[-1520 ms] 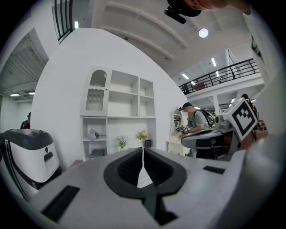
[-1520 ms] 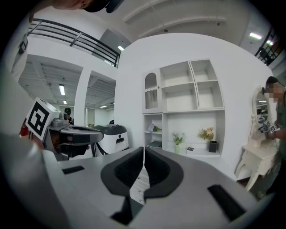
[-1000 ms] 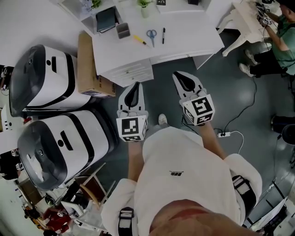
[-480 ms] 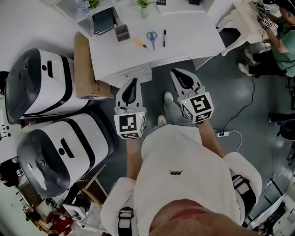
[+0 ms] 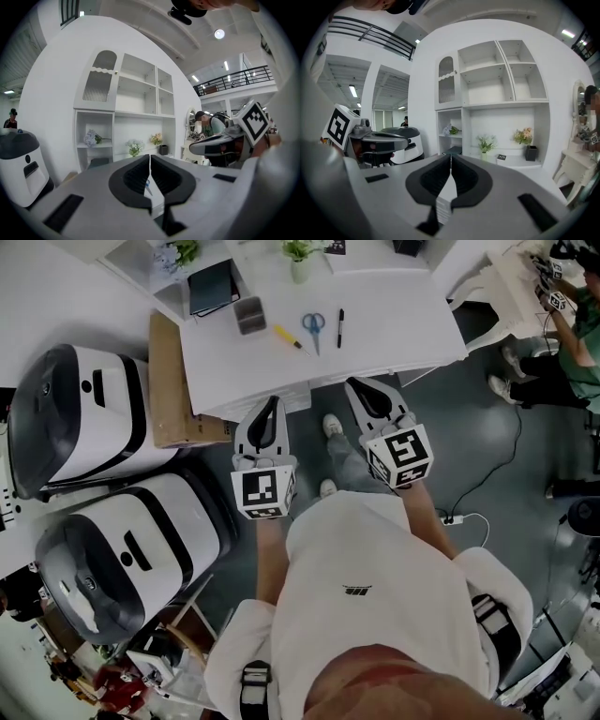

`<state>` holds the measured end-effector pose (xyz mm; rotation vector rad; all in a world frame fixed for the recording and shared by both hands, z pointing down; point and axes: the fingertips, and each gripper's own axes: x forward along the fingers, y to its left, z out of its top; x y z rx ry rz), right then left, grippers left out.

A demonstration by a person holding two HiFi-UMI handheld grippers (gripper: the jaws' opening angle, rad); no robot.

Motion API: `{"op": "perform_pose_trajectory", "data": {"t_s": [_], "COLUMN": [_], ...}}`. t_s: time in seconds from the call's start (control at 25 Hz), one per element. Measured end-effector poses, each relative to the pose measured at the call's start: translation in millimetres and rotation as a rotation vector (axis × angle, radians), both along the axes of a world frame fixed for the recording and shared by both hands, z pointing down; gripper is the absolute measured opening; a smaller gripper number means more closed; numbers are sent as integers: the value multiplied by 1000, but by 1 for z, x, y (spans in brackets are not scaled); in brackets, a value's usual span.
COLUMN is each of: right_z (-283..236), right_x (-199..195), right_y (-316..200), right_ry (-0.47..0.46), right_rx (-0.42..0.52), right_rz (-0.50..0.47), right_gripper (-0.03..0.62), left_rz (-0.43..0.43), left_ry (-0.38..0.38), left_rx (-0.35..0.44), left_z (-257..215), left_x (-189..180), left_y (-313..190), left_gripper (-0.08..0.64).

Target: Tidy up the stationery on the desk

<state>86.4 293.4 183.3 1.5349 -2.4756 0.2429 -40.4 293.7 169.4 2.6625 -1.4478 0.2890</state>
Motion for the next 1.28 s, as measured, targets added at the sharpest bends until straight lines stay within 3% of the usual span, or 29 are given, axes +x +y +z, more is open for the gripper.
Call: {"op": "perform_pose_trajectory", "data": {"t_s": [0.64,1.28], "right_z": [54,131], "right_x": [-16,-39], "right_y": [-141,-211], "right_ry": [-11,24], "right_rx": [-129,-248], "right_rz": [-217,-386], "right_gripper": [-2,-2], "left_rz": [-156,-275], "left_ry": [-18,-30], "left_rx": [-146,-216], "left_z": [59,120], "left_x": [5,-5], "left_y": [-118,-185], "left_gripper": [0,0]}}
